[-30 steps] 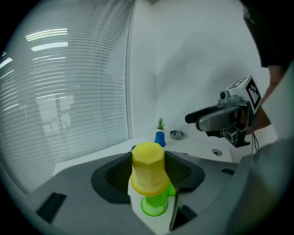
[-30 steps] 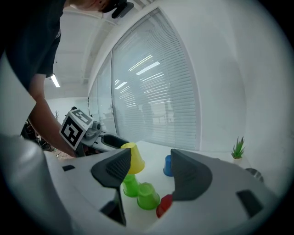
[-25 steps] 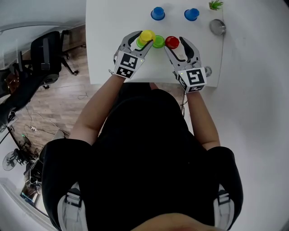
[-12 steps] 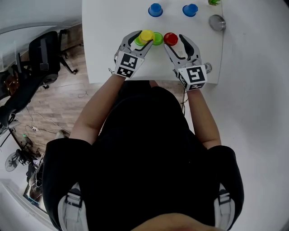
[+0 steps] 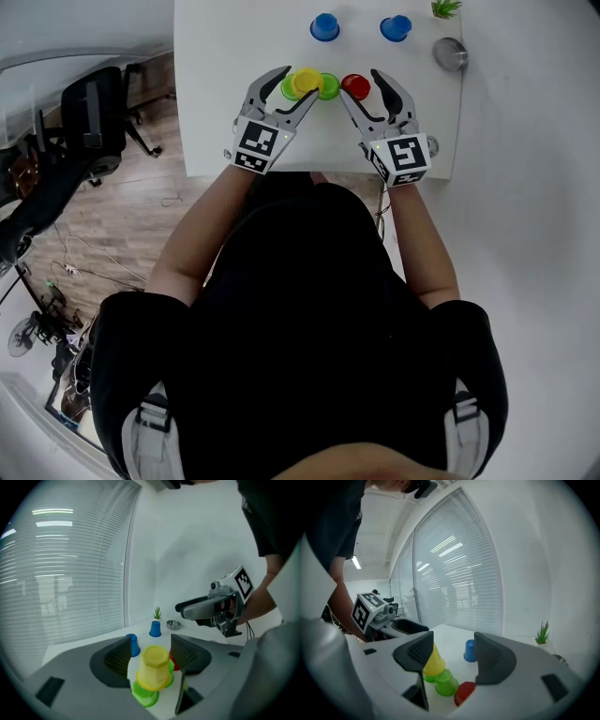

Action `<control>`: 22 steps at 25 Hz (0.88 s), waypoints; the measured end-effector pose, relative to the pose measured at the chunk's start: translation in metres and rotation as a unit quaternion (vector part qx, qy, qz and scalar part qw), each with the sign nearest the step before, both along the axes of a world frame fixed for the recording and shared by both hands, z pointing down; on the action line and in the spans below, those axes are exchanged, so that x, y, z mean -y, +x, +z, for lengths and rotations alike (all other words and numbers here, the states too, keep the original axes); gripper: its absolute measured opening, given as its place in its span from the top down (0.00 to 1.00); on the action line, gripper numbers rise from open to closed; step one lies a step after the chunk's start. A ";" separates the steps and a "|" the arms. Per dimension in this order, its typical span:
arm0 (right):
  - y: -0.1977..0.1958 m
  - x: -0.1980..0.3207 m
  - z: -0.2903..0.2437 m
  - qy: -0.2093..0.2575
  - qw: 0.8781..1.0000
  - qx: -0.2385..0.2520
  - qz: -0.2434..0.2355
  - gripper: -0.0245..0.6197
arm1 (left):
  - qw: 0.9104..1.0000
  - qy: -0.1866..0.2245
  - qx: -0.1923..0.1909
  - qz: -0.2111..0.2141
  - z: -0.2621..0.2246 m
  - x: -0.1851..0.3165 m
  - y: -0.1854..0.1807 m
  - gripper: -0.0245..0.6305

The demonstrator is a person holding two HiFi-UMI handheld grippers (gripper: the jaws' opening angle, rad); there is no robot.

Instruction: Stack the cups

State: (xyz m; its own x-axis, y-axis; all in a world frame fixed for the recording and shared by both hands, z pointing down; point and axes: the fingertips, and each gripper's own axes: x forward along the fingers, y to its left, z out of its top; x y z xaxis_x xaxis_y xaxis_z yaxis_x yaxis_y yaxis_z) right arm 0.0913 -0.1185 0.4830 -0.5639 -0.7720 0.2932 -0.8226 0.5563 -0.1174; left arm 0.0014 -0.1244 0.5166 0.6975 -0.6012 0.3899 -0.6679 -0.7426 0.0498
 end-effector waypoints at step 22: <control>-0.019 0.111 0.052 -0.064 0.993 -0.067 -0.069 0.53 | 0.997 0.040 -0.042 -0.056 -0.040 0.086 -0.025 0.56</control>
State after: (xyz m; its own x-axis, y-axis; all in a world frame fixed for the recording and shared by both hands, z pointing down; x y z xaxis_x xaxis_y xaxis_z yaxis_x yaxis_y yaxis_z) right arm 0.0724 -0.2300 0.5350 -0.6110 -0.6414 0.4640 -0.7526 0.6524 -0.0893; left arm -0.0238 -0.2100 0.4771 0.6530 -0.7034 0.2808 -0.7424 -0.6679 0.0532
